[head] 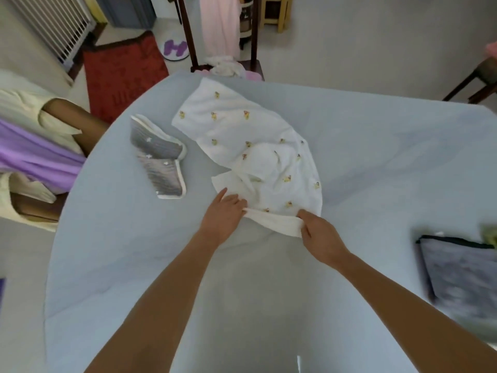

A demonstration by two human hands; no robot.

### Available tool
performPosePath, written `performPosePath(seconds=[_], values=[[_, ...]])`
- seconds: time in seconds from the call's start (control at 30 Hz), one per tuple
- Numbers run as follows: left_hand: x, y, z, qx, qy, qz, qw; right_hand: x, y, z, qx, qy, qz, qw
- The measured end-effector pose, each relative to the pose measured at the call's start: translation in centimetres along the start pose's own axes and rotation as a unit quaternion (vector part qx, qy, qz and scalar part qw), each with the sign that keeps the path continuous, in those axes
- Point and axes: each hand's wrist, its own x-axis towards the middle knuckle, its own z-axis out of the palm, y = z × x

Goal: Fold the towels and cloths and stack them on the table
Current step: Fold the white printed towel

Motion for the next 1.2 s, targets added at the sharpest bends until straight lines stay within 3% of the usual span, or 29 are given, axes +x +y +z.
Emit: performPosePath(seconds=[0.07, 0.17, 0.27, 0.37, 0.43, 0.5, 0.6, 0.83, 1.0, 1.2], values=[[-0.7, 0.8, -1.0, -0.026, 0.026, 0.014, 0.999, 0.1, 0.8, -1.1, -0.03, 0.005, -0.019, 0.999], [-2.3, 1.9, -3.9, -0.073, -0.021, -0.024, 0.997, 0.8, 0.9, -2.5, -0.096, 0.032, -0.095, 0.99], [-4.6, 1.4, -6.1, -0.12, -0.145, 0.002, 0.982, 1.3, 1.0, -3.4, -0.153, 0.033, -0.218, 0.963], [-6.5, 0.0, -7.3, -0.052, -0.307, -0.009, 0.95, 1.9, 1.5, -3.6, -0.211, -0.015, -0.315, 0.925], [-7.7, 0.0, -7.6, -0.043, -0.335, -0.055, 0.94, 0.8, 1.3, -3.7, -0.221, -0.075, -0.278, 0.932], [-8.8, 0.7, -7.8, -0.04, -0.316, -0.087, 0.944, -0.9, 1.2, -3.1, -0.229, -0.134, -0.195, 0.944], [-9.5, 2.0, -8.0, -0.036, -0.331, -0.096, 0.938, -2.3, 0.9, -2.1, -0.282, -0.162, -0.144, 0.935], [-14.7, 5.5, -7.0, 0.014, -0.27, -0.058, 0.961, -10.8, 0.9, 1.8, -0.438, -0.093, -0.11, 0.887], [-19.9, 9.6, -7.2, 0.095, -0.241, 0.047, 0.965, -18.7, 0.1, 6.0, -0.462, -0.115, -0.03, 0.879], [-27.3, 12.1, -4.5, 0.023, -0.355, 0.036, 0.934, -26.9, -0.7, 9.4, -0.415, -0.147, 0.015, 0.898]])
